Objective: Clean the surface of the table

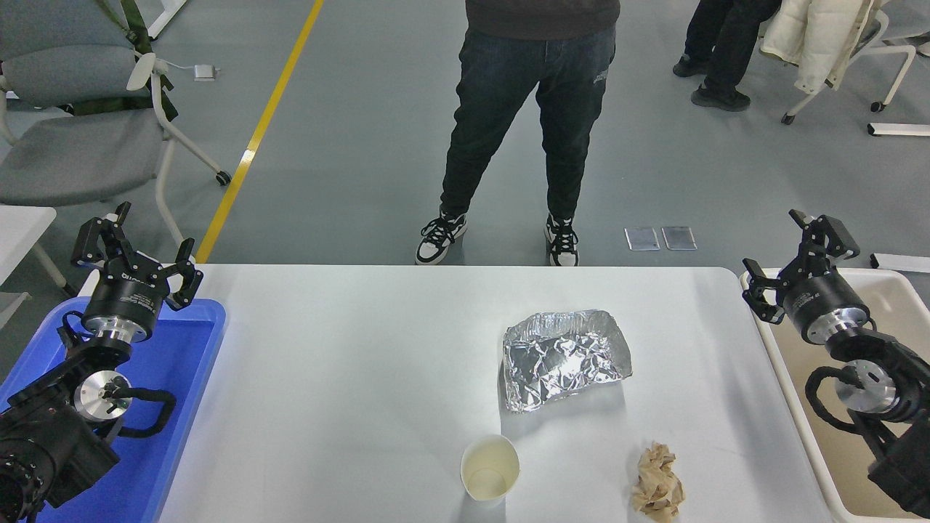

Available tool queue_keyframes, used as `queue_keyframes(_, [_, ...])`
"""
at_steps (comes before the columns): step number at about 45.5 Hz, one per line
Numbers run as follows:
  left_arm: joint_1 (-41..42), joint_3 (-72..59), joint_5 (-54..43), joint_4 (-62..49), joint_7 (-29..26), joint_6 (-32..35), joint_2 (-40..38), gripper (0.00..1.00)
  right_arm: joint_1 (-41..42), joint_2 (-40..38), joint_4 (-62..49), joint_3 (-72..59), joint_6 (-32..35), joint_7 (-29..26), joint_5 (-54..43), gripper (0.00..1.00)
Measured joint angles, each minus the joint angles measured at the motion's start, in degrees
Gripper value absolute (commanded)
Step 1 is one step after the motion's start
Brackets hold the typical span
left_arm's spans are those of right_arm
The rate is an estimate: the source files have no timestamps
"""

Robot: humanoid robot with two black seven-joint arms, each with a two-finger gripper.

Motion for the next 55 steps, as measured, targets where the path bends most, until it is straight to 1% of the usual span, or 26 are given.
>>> queue_keyframes(3, [0.0, 0.0, 0.0, 0.0, 0.0, 0.0, 0.0, 1.0, -0.16, -1.95, 4.22, -0.05, -0.66, -3.24, -0.27, 0.99])
queue_keyframes(6, [0.0, 0.0, 0.0, 0.0, 0.0, 0.0, 0.0, 1.0, -0.43, -3.14, 6.75, -0.25, -0.89, -4.53, -0.38, 0.99])
queue_keyframes(15, [-0.05, 0.0, 0.0, 0.0, 0.0, -0.08, 0.0, 1.0, -1.52, -9.77, 20.43, -3.62, -1.53, -8.08, -2.2, 0.99])
queue_keyframes(16, [-0.05, 0.0, 0.0, 0.01, 0.0, -0.09, 0.0, 1.0, -1.76, -11.17, 22.97, -4.55, -1.61, -8.53, -3.09, 0.99])
queue_keyframes(24, [-0.05, 0.0, -0.01, -0.01, 0.0, -0.1, 0.0, 1.0, -2.28, -15.89, 31.92, -7.69, -1.58, -10.34, -7.1, 0.99])
queue_keyframes(30, [-0.05, 0.0, 0.0, -0.01, 0.0, -0.1, 0.0, 1.0, -2.33, -18.07, 39.32, -9.52, -0.15, -13.42, -12.43, 0.99])
queue_keyframes(37, [-0.05, 0.0, 0.0, -0.01, 0.0, -0.1, 0.0, 1.0, -0.15, -18.15, 43.98, -11.5, 5.69, -16.22, -16.55, 0.99])
queue_keyframes(43, [-0.06, 0.0, 0.0, -0.02, 0.0, -0.13, 0.0, 1.0, 3.02, -17.39, 45.97, -14.47, 8.92, -17.41, -18.54, 0.99])
queue_keyframes(49, [-0.12, 0.0, 0.0, -0.03, 0.0, -0.17, 0.0, 1.0, 6.86, -15.56, 47.0, -18.48, 10.56, -18.01, -20.56, 0.99])
queue_keyframes(55, [-0.13, 0.0, 0.0, -0.02, 0.0, -0.18, 0.0, 1.0, 11.26, -12.96, 47.35, -25.14, 11.5, -18.28, -26.3, 0.99])
